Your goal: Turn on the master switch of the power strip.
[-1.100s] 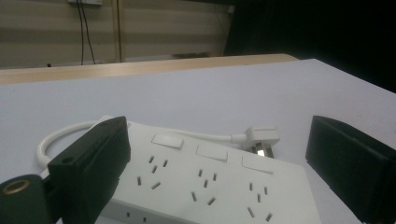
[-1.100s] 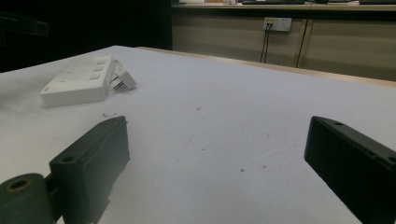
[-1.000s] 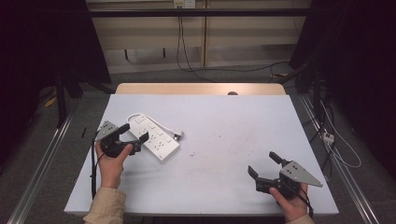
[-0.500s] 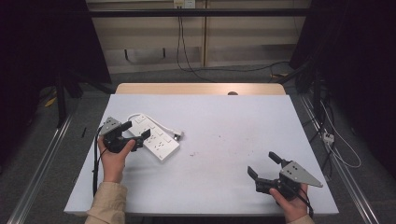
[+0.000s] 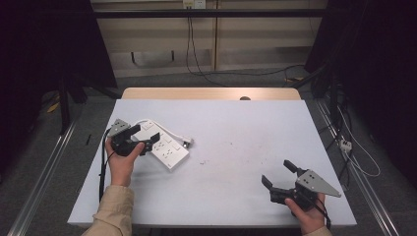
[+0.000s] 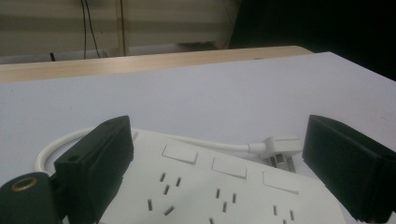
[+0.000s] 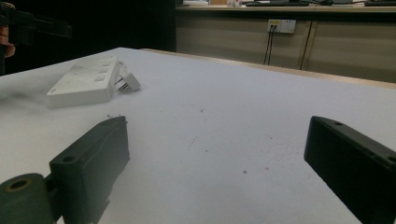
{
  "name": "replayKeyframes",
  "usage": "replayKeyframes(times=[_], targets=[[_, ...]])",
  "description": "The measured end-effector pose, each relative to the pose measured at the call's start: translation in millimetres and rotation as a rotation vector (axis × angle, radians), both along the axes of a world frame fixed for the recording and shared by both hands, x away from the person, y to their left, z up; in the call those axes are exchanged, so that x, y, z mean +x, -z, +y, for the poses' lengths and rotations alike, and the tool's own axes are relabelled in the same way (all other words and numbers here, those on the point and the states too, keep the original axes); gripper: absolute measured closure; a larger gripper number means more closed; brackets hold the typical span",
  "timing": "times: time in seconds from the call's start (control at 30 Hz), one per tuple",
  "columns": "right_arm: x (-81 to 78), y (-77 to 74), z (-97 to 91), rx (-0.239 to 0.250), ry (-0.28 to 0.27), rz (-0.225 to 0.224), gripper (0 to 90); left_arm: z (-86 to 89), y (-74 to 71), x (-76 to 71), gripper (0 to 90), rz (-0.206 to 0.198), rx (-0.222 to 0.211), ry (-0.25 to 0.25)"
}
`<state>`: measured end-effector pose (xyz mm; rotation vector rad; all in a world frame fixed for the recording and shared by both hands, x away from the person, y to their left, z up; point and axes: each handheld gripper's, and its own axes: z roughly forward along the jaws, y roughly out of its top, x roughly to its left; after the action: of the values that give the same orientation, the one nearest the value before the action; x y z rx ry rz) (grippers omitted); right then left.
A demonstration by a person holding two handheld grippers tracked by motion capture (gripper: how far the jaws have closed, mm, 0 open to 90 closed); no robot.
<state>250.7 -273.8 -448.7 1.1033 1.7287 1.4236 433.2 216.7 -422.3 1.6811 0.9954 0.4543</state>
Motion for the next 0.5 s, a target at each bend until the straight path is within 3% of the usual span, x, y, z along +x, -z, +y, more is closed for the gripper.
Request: replayKeyframes(times=[0.5], targets=[[-0.2, -0.1, 0.4, 0.003, -0.003, 0.001, 6.5, 11.4, 4.5, 9.4, 10.7, 0.023, -0.012, -0.043]])
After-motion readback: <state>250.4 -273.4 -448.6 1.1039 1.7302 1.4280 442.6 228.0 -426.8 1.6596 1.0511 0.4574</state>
